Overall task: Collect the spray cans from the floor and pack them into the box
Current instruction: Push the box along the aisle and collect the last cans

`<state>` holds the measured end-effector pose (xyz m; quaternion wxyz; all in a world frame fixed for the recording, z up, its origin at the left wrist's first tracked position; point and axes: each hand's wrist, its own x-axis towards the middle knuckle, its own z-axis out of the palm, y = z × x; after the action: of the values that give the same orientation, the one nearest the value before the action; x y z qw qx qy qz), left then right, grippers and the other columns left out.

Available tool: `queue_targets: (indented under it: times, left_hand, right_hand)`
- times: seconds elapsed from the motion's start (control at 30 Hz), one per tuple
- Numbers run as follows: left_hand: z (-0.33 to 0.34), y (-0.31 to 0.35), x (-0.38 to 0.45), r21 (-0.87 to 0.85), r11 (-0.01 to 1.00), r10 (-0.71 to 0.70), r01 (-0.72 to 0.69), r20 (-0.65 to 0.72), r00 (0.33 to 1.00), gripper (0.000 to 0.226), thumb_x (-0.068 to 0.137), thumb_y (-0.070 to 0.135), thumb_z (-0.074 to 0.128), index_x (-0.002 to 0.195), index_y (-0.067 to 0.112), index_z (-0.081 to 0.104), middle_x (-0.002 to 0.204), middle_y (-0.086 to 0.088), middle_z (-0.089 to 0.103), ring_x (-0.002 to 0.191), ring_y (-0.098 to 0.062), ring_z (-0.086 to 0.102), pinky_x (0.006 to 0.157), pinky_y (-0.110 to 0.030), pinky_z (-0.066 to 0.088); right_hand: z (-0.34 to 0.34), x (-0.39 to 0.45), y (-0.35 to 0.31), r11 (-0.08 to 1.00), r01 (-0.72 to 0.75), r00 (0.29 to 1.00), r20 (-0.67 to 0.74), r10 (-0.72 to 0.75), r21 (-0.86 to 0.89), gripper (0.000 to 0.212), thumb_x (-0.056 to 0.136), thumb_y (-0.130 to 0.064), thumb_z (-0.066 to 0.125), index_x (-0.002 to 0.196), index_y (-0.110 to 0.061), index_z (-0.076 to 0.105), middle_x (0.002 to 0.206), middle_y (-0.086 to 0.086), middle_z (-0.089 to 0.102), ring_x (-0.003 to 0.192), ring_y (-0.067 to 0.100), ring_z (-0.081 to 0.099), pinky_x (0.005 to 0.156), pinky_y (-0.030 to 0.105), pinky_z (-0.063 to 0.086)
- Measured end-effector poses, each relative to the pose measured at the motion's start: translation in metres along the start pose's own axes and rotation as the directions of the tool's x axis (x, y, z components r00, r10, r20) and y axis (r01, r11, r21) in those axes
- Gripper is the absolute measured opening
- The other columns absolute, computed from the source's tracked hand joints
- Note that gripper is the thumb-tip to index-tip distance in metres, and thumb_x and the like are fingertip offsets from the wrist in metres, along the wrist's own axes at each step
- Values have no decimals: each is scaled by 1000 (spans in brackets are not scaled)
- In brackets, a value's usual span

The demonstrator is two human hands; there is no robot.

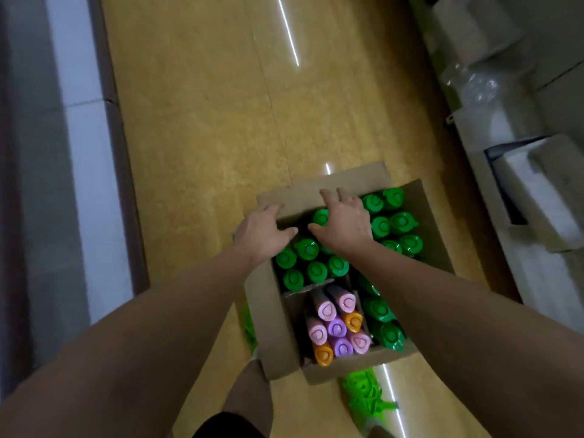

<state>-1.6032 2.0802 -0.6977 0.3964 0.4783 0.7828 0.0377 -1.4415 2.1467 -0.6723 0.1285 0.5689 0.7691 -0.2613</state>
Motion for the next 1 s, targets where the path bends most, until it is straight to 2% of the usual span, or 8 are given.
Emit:
queue_targets:
  times: [0.2,0.4,0.53,0.67,0.77,1.0]
  left_hand:
    - [-85,86,-93,4,1000,30,-30,-237,971,77,88,50,65,153,22,34,156,0,37,141,-23,37,111,-35,35]
    - [-171,146,-218,28,999,35,-25,-477,878,78,87,52,66,152,19,38,156,-4,39,142,-24,36,113,-39,36]
    - [-225,165,-313,84,997,50,-2,-576,816,78,86,54,64,151,21,38,157,-5,36,144,-25,33,115,-42,33]
    - [-282,178,-408,145,989,80,22,-657,749,78,86,53,65,151,20,38,156,-6,37,143,-26,34,114,-42,35]
    - [-314,181,-475,177,984,115,29,-742,660,74,88,51,65,150,19,39,155,-3,39,143,-24,34,113,-40,35]
    - [-329,172,-604,174,973,69,154,-849,524,79,79,61,56,147,22,43,152,-6,44,138,-28,40,110,-44,40]
  right_hand:
    - [-108,-89,-16,987,161,986,-41,-161,0,77,86,-47,63,152,-27,28,156,11,30,139,34,32,110,47,33]
    - [-212,-189,-46,933,355,917,-172,-360,-58,76,87,-49,62,152,-27,29,156,9,33,138,33,32,109,45,32]
    - [-267,-256,-76,899,428,873,-216,-437,-88,79,86,-52,62,153,-27,28,156,7,33,138,32,34,109,45,34]
    - [-321,-317,-105,849,519,796,-305,-522,-99,78,85,-54,62,151,-25,30,150,6,41,133,31,40,106,46,39]
    - [-351,-362,-123,813,570,738,-365,-568,-115,80,86,-54,63,152,-24,30,150,5,42,134,31,40,106,46,39]
    - [-385,-456,-159,682,716,577,-421,-700,-152,76,86,-51,62,151,-25,32,147,4,44,132,32,41,105,46,40]
